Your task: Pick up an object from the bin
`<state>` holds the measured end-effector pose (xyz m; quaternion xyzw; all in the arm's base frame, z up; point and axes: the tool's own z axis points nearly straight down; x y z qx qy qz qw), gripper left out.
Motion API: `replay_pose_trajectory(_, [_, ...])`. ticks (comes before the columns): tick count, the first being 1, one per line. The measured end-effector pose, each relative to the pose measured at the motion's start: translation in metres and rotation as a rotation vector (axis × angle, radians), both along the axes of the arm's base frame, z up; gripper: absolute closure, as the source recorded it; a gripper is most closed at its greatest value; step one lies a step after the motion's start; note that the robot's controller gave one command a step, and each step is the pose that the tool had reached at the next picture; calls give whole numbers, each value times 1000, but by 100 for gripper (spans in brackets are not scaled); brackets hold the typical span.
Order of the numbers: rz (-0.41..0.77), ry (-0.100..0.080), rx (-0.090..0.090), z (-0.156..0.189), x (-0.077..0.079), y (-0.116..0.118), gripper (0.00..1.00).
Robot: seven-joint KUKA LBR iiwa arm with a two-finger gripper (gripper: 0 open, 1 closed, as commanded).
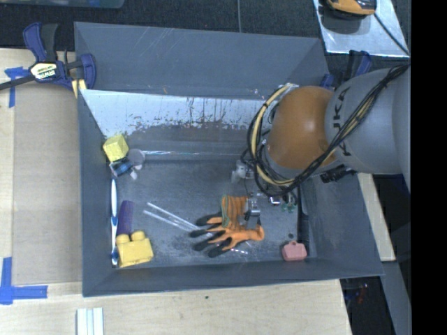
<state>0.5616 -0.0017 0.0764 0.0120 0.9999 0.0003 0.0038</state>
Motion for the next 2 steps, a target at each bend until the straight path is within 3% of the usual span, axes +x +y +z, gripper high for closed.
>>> replay_pose_trajectory(1, [-319, -15, 5, -4, 25, -22, 0])
replay_pose_trajectory(2, [-60, -8, 2, -1, 9, -7, 100])
